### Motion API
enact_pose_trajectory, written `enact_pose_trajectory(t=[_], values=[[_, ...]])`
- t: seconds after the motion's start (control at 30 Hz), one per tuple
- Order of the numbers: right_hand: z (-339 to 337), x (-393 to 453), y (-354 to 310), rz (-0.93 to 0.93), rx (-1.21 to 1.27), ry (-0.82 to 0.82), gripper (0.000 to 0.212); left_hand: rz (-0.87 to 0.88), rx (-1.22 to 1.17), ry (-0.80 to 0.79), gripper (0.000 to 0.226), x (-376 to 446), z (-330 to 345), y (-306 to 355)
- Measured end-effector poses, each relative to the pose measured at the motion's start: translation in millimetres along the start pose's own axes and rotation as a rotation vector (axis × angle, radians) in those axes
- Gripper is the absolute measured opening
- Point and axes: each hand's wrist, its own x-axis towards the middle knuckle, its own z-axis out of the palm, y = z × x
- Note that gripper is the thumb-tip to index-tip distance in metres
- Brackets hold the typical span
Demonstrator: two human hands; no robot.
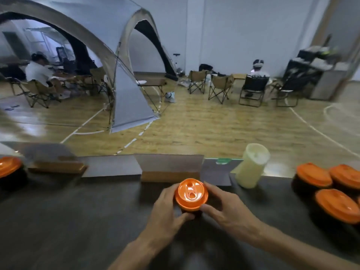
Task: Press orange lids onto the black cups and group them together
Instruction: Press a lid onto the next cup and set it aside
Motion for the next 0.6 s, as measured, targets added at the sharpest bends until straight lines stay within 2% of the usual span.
enact_pose_trajectory(t=[0.1,0.2,0.43,0.5,0.6], values=[[-35,-33,34,0.065,-0.015,0.068,0.059,0.027,-0.068,-0.083,0.089,9,49,25],[-54,-54,61,0.146,-0.01,0.089,0.069,0.047,-0.12,-0.132,0.086,15,82,45],[-66,-78,95,0.226,0.087,0.119,0.072,0.054,-0.136,-0.162,0.088,14,117,66],[-65,-81,98,0.224,0.133,0.119,0.065,0.056,-0.143,-0.159,0.082,12,119,65],[-70,-78,98,0.243,0.235,0.123,0.038,0.034,-0.164,-0.168,0.076,10,119,62]])
